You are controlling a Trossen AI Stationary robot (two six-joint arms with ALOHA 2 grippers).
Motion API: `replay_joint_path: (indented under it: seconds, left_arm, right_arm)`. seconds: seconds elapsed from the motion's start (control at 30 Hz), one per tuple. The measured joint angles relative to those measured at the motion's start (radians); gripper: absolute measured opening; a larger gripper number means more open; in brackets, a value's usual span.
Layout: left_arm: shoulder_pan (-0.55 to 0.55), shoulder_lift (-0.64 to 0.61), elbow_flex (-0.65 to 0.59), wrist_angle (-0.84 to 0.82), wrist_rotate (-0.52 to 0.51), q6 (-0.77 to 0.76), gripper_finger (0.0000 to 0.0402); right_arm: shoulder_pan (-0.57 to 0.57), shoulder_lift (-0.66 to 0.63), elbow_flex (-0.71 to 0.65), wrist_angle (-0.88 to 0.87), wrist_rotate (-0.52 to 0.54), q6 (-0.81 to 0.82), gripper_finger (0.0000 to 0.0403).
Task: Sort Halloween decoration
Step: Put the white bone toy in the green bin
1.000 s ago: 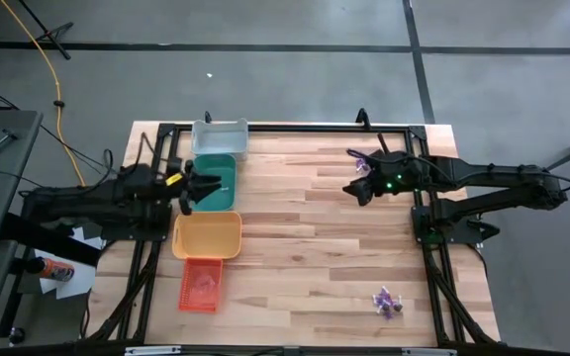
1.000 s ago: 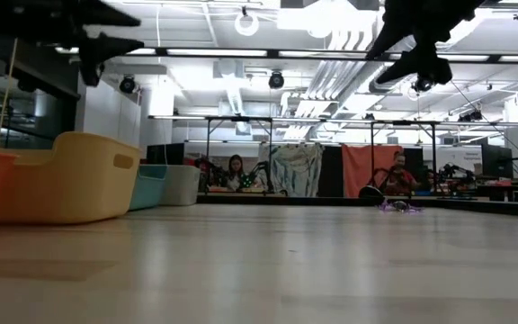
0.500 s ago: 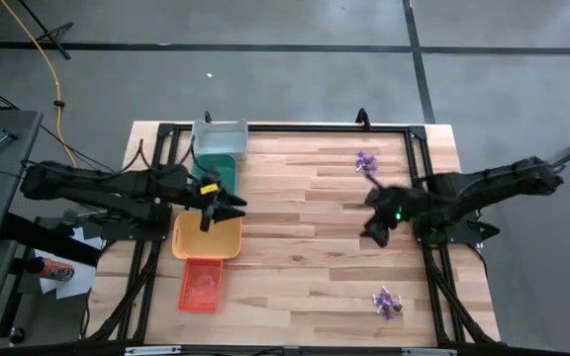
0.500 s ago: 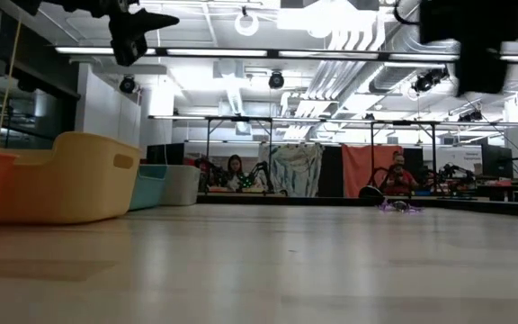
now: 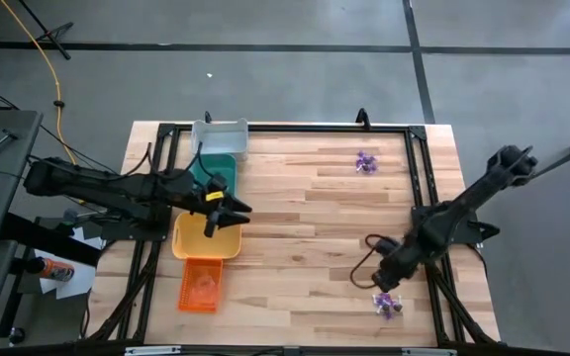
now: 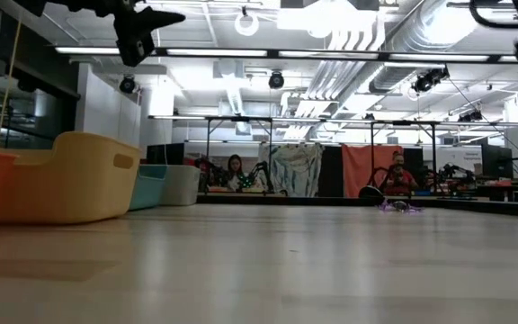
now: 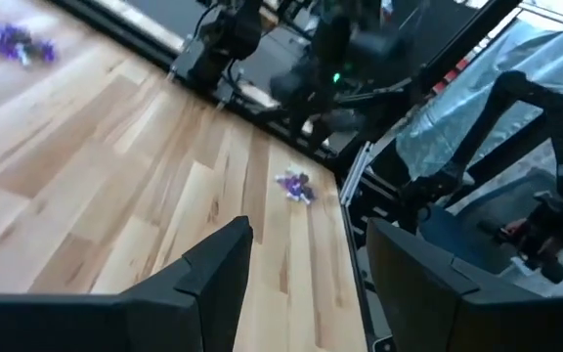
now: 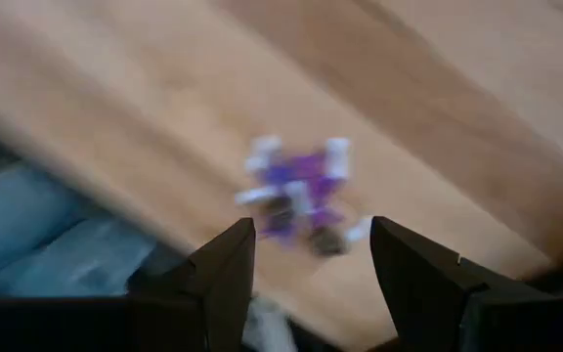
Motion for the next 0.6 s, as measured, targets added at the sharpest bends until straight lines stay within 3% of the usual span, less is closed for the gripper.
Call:
replay_joint_path:
  seconds: [0.13, 0.3, 0.6]
  left_arm:
    - [0.000, 0.001, 0.000, 0.021, -0.001, 0.003, 0.0193]
    - [0.000, 0.001, 0.000, 0.022, -0.002, -0.033, 0.0193]
    - [0.001, 0.000, 0.000, 0.005, -0.001, -0.025, 0.0193]
  right_arm:
    - [0.016, 0.145, 0.045, -0.045, 0.028, 0.072, 0.0199]
    - [0.016, 0.263, 0.056, 0.053, 0.036, 0.095, 0.0199]
    - [0.016, 0.322, 0.056, 0.035, 0.025, 0.189, 0.0199]
